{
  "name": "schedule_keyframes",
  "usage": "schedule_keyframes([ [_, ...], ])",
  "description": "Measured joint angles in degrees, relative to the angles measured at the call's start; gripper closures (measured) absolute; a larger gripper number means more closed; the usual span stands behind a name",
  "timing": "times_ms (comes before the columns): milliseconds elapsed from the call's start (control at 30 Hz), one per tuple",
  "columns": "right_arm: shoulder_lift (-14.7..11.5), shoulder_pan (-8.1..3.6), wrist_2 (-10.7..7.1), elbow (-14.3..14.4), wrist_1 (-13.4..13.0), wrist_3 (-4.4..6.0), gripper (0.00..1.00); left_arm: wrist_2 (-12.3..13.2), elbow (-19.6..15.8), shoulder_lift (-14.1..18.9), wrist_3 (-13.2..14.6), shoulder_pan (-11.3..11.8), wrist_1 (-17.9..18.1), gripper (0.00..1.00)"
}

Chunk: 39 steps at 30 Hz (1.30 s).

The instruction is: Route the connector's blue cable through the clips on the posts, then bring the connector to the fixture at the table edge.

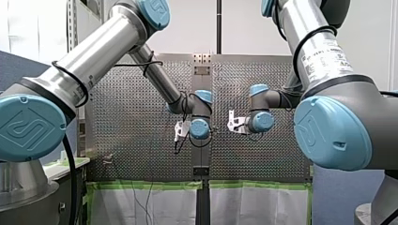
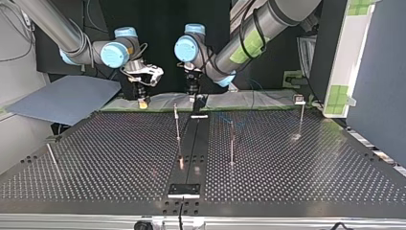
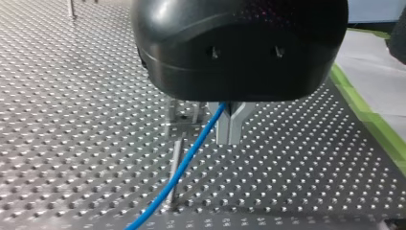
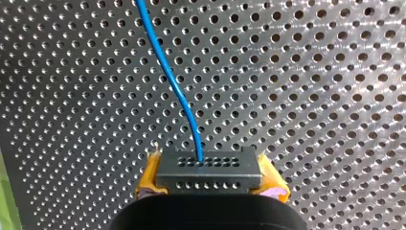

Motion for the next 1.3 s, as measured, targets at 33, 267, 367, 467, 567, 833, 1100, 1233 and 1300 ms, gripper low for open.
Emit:
schedule_keyframes([
  [33,0.01,-0.18,-0.26,-0.07,-0.05,0.03,1.0,0.03,0.34,-0.36,-0.13,-0.04,-0.18,1.0],
  [267,0.1,-1.33,-2.3,-0.98,0.28,0.05,1.0,0.21,2.34,-1.0,-0.68,-0.14,-1.26,1.0],
  [367,0.11,-1.86,-3.26,-1.45,0.37,0.12,1.0,0.67,3.09,-1.06,-0.8,-0.14,-1.69,1.0],
  [467,0.13,-2.34,-3.88,-1.9,0.62,0.15,1.0,1.29,3.46,-1.07,-0.86,-0.13,-1.95,1.0],
  [567,0.14,-2.72,-4.12,-2.17,0.93,0.16,1.0,1.57,3.71,-1.08,-0.86,0.05,-2.23,1.0],
  [833,0.23,-3.95,-4.75,-2.55,1.06,0.18,1.0,1.77,4.61,-1.41,-0.84,0.78,-3.2,1.0],
  [1100,0.34,-4.9,-5.28,-2.73,1.0,0.28,1.0,1.95,7.01,-2.78,-1.07,1.09,-4.61,1.0],
  [1233,0.42,-5.29,-5.33,-2.81,0.94,0.26,1.0,2.13,8.0,-2.82,-1.3,1.37,-4.64,1.0],
  [1300,0.46,-5.45,-5.34,-2.83,0.92,0.23,1.0,2.31,8.31,-2.83,-1.33,1.58,-4.65,1.0],
])
